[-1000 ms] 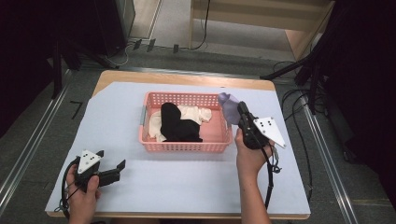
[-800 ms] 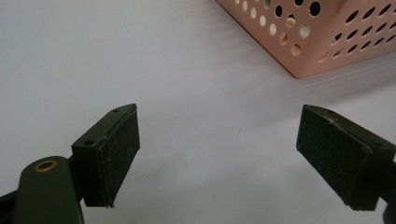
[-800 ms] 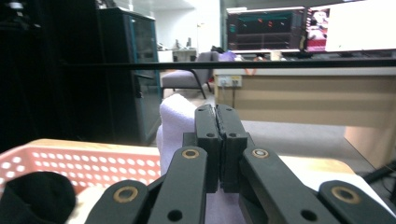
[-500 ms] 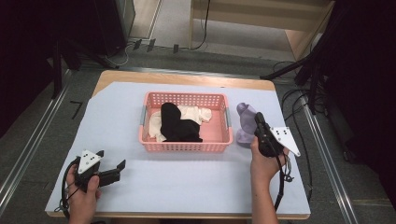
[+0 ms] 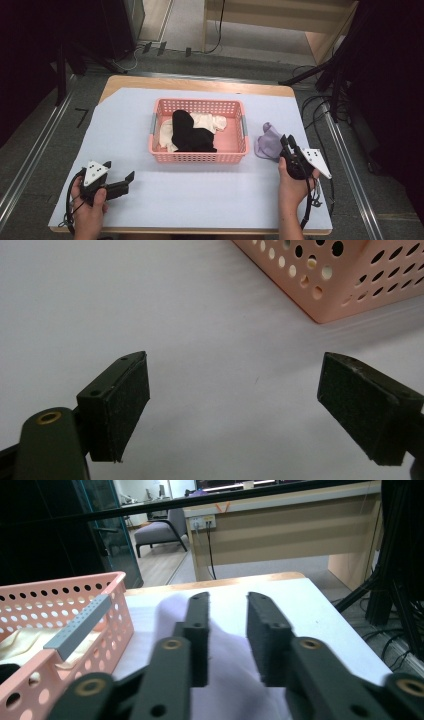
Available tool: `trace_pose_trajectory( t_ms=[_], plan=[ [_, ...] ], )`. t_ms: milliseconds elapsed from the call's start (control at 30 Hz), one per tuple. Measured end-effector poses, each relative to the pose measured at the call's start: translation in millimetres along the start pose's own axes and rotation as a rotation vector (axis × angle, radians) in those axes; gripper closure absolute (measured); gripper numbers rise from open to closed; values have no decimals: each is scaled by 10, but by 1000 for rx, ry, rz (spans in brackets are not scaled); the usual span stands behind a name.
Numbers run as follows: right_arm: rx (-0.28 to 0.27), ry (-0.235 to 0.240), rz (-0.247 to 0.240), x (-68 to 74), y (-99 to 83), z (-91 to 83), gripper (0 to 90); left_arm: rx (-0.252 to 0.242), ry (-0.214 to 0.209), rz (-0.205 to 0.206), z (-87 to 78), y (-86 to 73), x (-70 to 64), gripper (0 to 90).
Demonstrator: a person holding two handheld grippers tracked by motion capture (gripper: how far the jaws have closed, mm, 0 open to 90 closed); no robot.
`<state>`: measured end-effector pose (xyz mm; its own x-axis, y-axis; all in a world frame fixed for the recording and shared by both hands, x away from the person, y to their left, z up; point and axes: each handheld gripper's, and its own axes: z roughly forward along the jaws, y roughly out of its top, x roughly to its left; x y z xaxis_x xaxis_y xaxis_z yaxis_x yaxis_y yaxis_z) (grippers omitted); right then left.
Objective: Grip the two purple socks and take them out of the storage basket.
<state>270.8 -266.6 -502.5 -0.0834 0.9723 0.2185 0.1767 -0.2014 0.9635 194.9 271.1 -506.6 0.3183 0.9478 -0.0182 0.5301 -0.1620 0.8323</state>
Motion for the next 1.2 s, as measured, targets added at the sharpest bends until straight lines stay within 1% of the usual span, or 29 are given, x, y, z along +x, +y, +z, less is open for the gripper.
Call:
trace_pose_trajectory(
  t_ms=[67,100,133,167,200,233,267,300,333,367,400,467,500,533,567,600,667,733,767,800,867,900,967,1000,1033,1100,1167,1200],
  plan=[
    [3,7,8,-31,-3,-48,601,0,0,0,0,0,0,145],
    [0,6,-3,-49,-9,-70,572,0,0,0,0,0,0,146],
    [0,6,-3,-49,-9,-70,572,-1,0,0,0,0,-1,146],
    [14,17,-8,-76,-21,-121,524,0,0,0,0,0,0,146],
    [14,17,-8,-76,-21,-121,524,0,0,0,0,0,0,146],
    [36,32,-27,-119,-47,-166,469,0,1,0,0,0,-1,146],
    [36,32,-27,-119,-47,-166,469,0,1,1,0,0,-1,146],
    [60,58,-31,-164,-83,-217,415,-3,2,0,1,-1,-2,146],
    [60,58,-31,-164,-83,-217,415,-1,1,0,0,-1,-3,146],
    [75,75,-31,-214,-124,-273,348,-1,1,1,-1,-1,-2,146],
    [80,88,-43,-247,-143,-305,321,0,1,2,-2,0,-2,145],
    [87,93,-42,-304,-176,-376,256,-3,2,2,-2,-1,-5,145],
    [87,93,-42,-304,-176,-376,256,-3,2,2,-2,-1,-6,145],
    [101,87,-40,-363,-192,-440,196,-3,3,1,-1,-1,-6,146],
    [101,87,-40,-363,-192,-440,196,-2,3,2,-1,-1,-6,146],
    [103,79,-41,-389,-194,-470,184,-3,3,2,-1,-1,-6,145],
    [107,79,-41,-436,-191,-530,180,-3,3,2,-1,-1,-6,146],
    [107,95,-54,-495,-192,-618,173,-3,2,3,-2,-1,-6,146],
    [107,95,-54,-495,-192,-618,173,-3,2,3,-2,-1,-6,146],
    [119,95,-70,-524,-201,-681,173,-3,2,3,-2,-1,-7,145],
    [119,97,-77,-537,-206,-703,171,-4,2,3,-2,-1,-7,146],
    [126,91,-101,-581,-222,-781,169,-4,2,3,-2,-1,-7,146],
    [126,85,-106,-601,-234,-815,169,-4,1,2,-1,-1,-7,145],
    [122,87,-97,-617,-251,-849,160,-1,2,4,0,-1,-5,145],
    [73,99,-68,-646,-262,-910,152,-2,3,6,-1,0,-3,145],
    [70,99,-59,-656,-269,-923,153,4,3,6,-2,2,0,146],
    [55,100,-46,-672,-275,-932,155,3,2,4,-2,2,2,146],
    [62,90,-35,-669,-275,-932,156,2,2,3,-3,2,-1,146]
  ],
)
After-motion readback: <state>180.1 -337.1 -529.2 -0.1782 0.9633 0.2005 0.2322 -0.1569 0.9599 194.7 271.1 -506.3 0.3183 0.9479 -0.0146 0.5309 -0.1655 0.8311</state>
